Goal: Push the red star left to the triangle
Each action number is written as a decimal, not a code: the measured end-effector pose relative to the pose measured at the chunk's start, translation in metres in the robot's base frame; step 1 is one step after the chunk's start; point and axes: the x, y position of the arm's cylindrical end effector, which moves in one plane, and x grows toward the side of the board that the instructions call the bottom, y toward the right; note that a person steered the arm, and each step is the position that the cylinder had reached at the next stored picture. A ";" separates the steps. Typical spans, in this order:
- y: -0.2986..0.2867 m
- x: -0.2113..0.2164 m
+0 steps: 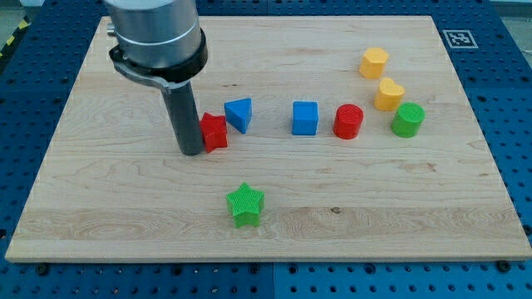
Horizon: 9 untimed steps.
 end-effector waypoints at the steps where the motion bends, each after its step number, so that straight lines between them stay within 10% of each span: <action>1: 0.002 0.016; 7: 0.008 -0.015; 9: -0.015 0.049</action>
